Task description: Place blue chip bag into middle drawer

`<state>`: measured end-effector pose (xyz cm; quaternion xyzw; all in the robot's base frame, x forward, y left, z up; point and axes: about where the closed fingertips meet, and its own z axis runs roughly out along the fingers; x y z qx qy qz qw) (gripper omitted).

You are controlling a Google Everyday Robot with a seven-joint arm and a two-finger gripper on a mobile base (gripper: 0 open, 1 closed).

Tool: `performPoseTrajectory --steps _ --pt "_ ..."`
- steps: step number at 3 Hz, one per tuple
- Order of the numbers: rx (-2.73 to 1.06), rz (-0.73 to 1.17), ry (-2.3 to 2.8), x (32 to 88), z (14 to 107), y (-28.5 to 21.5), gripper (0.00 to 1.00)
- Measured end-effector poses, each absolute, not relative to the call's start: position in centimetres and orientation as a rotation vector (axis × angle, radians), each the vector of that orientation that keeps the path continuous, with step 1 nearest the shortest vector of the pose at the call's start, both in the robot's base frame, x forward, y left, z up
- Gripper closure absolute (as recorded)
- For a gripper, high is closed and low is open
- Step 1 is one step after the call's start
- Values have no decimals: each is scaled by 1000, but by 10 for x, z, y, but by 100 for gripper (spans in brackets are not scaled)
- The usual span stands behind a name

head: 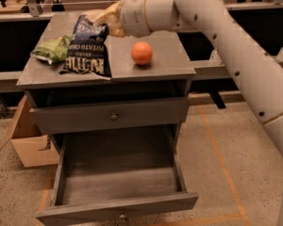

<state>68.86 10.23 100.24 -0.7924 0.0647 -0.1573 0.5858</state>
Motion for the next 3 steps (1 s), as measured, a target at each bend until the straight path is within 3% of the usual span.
performPoseTrajectory --steps 2,3 --pt "-1902 -192 188 637 908 154 100" --pt "-1902 -192 188 637 908 154 100"
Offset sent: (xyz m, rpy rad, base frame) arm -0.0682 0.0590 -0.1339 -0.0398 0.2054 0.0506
